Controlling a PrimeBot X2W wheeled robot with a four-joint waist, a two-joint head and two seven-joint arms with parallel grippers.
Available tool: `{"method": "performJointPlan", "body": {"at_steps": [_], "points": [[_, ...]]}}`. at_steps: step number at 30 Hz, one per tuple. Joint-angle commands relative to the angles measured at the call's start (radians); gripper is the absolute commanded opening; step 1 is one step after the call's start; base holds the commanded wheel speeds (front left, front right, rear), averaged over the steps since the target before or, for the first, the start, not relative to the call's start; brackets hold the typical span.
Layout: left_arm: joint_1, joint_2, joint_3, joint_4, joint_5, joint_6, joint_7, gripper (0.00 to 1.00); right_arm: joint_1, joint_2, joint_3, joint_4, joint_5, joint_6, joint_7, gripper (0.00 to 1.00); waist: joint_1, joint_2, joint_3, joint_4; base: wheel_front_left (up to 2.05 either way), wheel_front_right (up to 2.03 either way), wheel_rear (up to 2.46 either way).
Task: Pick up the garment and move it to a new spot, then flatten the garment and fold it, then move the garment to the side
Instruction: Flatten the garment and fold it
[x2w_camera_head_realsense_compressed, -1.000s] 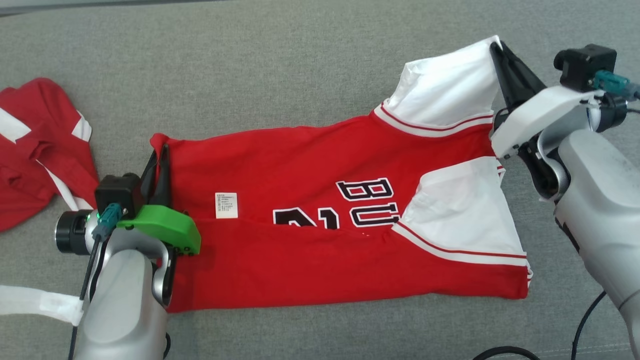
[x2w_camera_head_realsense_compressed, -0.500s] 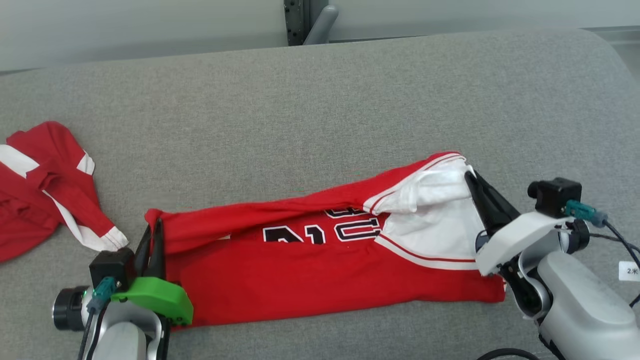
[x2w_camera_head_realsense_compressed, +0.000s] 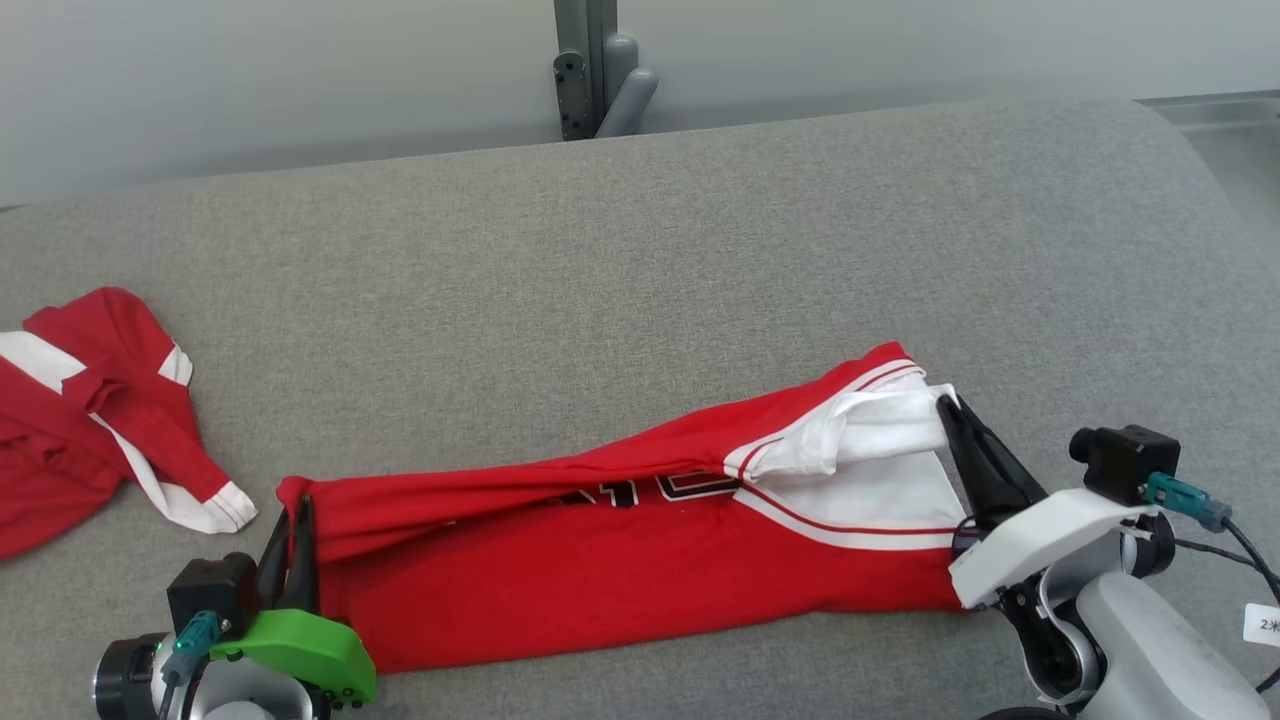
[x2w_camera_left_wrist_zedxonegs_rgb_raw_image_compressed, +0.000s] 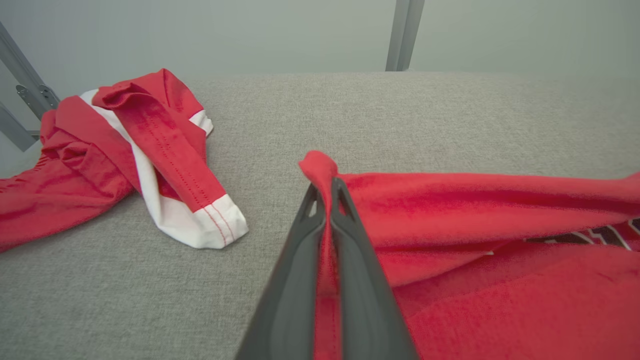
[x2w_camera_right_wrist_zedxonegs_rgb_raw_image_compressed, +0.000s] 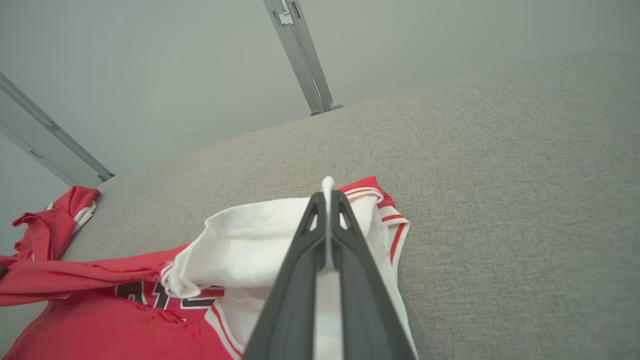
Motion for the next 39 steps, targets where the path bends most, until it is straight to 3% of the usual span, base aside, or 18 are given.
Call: {"method": "performJointPlan", "body": {"at_steps": [1,18,19,20,21,22,23,32,39], "points": [[0.016,0.0,0.007,-0.005,0.003,-0.004,0.0,0.0,0.02,0.002,-0.006,-0.006,-0.01,-0.002,-0.002,0.0,0.0001,0.0,-0.007,-0.006,0.0,0.0,0.0],[0.092,-0.013,0.018,-0.018,0.021,-0.005,0.0,0.0,0.095,0.034,0.008,0.056,-0.043,-0.002,-0.002,0.0,0.0001,0.0,-0.003,-0.009,0.0,0.0,0.0],[0.103,-0.013,0.019,-0.02,0.017,-0.003,0.0,0.03,0.098,0.034,0.004,0.063,-0.048,-0.002,-0.002,0.0,0.0001,0.0,-0.006,-0.007,0.0,0.0,0.0],[0.112,-0.014,0.02,-0.021,0.012,-0.002,0.0,0.23,0.1,0.034,0.0,0.07,-0.051,-0.002,-0.002,0.0,0.0001,0.0,-0.008,-0.005,0.0,0.0,0.0],[0.119,-0.015,0.021,-0.028,0.011,0.0,0.0,0.42,0.101,0.037,-0.005,0.076,-0.053,-0.002,-0.002,0.04,0.0001,0.0,-0.01,-0.004,0.0,0.0,0.0],[0.128,-0.017,0.018,-0.03,0.012,0.003,0.0,0.89,0.103,0.039,-0.013,0.082,-0.055,-0.002,-0.002,0.37,0.0001,0.0,-0.013,-0.002,0.0,0.0,0.0],[0.137,-0.017,0.019,-0.027,0.008,0.008,0.0,1.0,0.107,0.039,-0.025,0.085,-0.063,-0.002,-0.002,0.97,0.0001,0.0,-0.016,-0.002,0.0,0.0,0.0],[0.21,-0.019,0.071,-0.142,-0.042,0.101,0.0,1.0,0.147,0.073,-0.137,0.057,-0.132,-0.002,-0.002,1.0,0.0001,0.0,-0.042,-0.001,0.0,0.0,0.0],[0.234,-0.019,0.027,-0.178,-0.058,0.123,0.0,1.0,0.146,0.085,-0.193,0.05,-0.205,-0.002,-0.002,1.0,0.0001,0.0,-0.043,0.021,0.0,0.0,0.0]]}}
